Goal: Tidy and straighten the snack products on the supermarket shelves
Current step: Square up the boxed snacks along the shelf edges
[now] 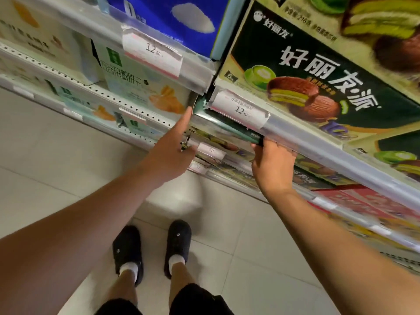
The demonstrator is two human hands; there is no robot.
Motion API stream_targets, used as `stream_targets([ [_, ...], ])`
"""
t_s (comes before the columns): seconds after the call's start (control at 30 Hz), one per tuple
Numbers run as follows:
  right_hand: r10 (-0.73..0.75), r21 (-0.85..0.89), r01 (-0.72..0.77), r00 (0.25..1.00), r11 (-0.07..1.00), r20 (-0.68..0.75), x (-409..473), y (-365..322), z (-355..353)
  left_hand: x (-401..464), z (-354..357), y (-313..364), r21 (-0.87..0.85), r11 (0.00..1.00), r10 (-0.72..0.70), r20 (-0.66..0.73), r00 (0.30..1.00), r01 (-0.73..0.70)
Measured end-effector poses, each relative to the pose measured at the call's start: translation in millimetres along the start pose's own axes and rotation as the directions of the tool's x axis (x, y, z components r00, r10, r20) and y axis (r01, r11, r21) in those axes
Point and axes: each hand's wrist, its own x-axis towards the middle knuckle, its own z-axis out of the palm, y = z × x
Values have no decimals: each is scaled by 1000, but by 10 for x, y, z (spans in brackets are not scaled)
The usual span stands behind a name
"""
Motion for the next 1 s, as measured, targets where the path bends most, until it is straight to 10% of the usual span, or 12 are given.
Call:
stream_targets([
  [1.0, 85, -41, -98, 964, 994, -253, 187, -265, 211, 574, -24, -97, 16, 999, 43, 68, 997, -44],
])
